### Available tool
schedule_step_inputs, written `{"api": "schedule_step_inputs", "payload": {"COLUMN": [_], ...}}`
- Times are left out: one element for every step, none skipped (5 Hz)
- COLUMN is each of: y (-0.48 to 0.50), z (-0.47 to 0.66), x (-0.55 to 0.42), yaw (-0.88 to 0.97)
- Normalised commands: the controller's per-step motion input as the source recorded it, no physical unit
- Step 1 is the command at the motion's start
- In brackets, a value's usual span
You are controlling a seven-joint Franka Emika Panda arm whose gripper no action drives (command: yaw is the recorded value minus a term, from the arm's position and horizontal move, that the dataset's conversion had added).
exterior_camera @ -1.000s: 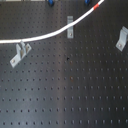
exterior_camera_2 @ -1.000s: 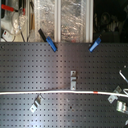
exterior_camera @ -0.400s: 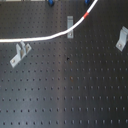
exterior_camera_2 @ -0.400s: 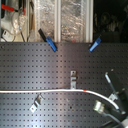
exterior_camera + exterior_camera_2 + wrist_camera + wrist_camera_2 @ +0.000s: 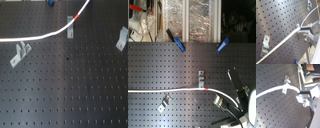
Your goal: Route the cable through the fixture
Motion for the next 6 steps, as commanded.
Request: {"api": "schedule_step_inputs", "payload": {"y": [-0.291,-0.552,-0.675,-0.477,-0.444,-0.140], "z": [0.12,0.19,0.25,0.23,0.26,0.41], "x": [-0.280,-0.134,0.066,-0.006,-0.098,-0.220], "yaw": [-0.10,-0.27,-0.28,-0.23,-0.23,-0.25]}}
